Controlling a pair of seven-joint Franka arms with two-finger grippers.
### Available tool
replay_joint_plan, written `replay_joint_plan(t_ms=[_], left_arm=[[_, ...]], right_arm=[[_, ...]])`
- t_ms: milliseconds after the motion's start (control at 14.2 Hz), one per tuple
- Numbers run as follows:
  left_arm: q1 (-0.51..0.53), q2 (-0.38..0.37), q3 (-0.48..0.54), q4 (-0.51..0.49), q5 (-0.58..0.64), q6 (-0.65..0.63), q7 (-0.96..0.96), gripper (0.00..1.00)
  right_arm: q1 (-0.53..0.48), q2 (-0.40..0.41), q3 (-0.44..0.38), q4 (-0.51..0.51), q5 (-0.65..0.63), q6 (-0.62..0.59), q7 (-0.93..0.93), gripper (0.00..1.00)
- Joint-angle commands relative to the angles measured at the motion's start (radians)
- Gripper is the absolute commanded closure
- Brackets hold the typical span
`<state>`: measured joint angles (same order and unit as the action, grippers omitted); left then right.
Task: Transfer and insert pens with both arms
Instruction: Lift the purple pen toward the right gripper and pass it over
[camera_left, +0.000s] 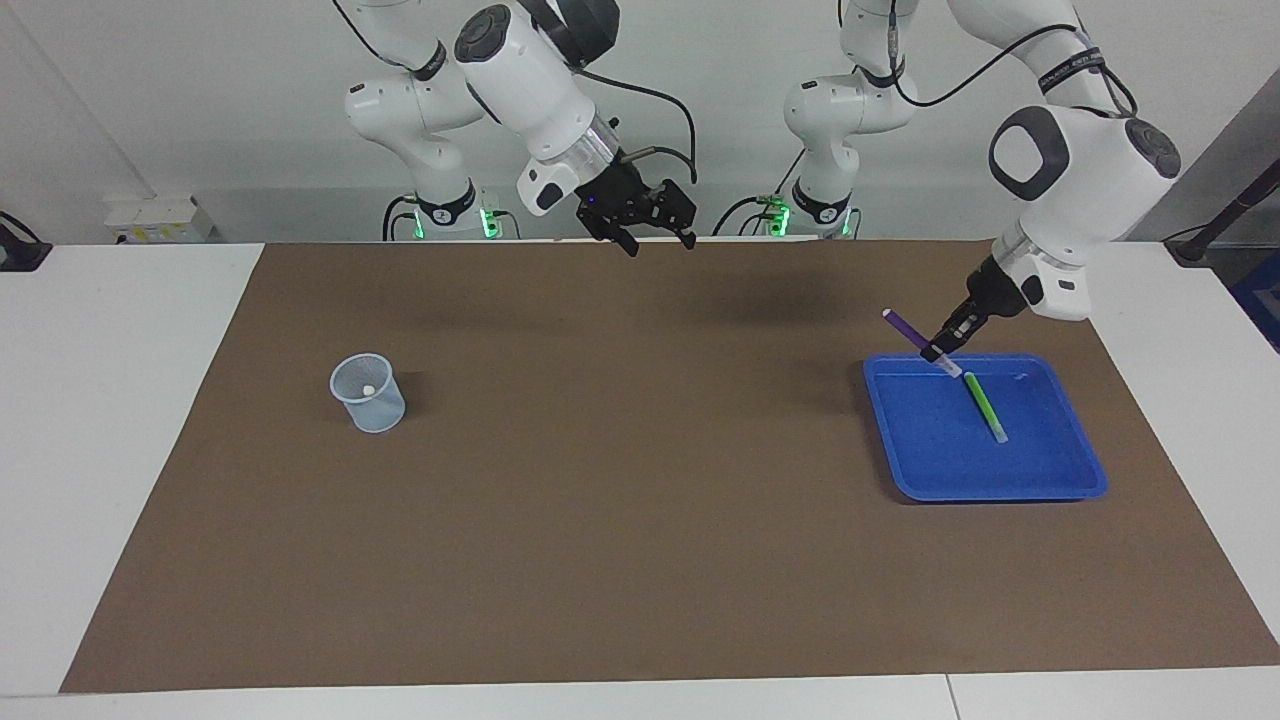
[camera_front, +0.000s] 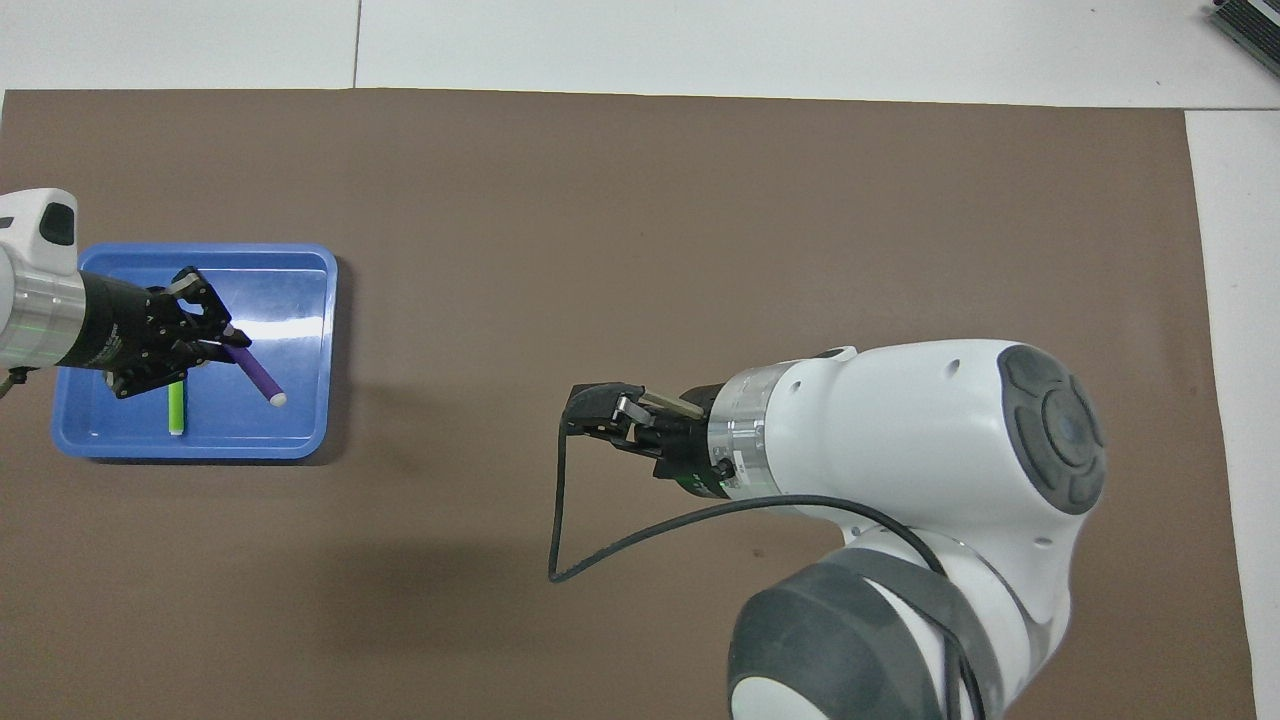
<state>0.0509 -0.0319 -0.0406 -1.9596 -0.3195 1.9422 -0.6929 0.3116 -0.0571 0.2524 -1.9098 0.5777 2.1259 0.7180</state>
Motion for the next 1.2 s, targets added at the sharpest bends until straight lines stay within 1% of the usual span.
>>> replay_joint_plan(t_ms=[0,211,281,493,563,633,774,915,1126], left_arm=[[-0.028,-0.078,0.008,-0.039,-0.065,-0.031,-0.176,1.00],[-0.074,-0.150,0.008,-0.087,-0.124,-0.032,-0.362,1.00],[-0.081,-0.163,0.008,-0.097,-0.150,-0.034,-0.407,1.00],[-0.104,-0.204,0.008,-0.143,-0.252,-0.031,-0.480,1.00],[-0.109,-0.232,0.008,-0.171,-0.291,-0.026,-0.499,1.00],[-0.120,-0.259,0.008,-0.198,-0.315,-0.022,-0.514,1.00],[-0.152,-0.310,0.008,-0.251,-0.349,0.015,-0.565,1.00],[-0.170,-0.338,0.008,-0.271,-0.377,0.034,-0.623,1.00],[-0.219,-0.379,-0.001,-0.294,-0.388,0.087,-0.752,1.00]], right_arm=[[-0.002,-0.001,0.001,-0.009,0.034,0.022,0.011,0.00],[0.000,-0.001,0.001,-0.009,0.034,0.025,0.012,0.00],[-0.002,-0.001,0.001,-0.009,0.034,0.025,0.012,0.00],[-0.002,0.000,0.001,-0.008,0.062,0.028,0.014,0.00],[-0.002,0.002,0.001,-0.005,0.085,0.034,0.014,0.00],[0.001,0.002,0.002,-0.005,0.118,0.067,0.014,0.00],[0.038,0.013,0.002,-0.005,0.136,0.155,0.033,0.00],[0.052,0.022,0.004,0.003,0.154,0.221,0.089,0.00],[0.153,0.023,0.004,0.005,0.163,0.325,0.115,0.00]])
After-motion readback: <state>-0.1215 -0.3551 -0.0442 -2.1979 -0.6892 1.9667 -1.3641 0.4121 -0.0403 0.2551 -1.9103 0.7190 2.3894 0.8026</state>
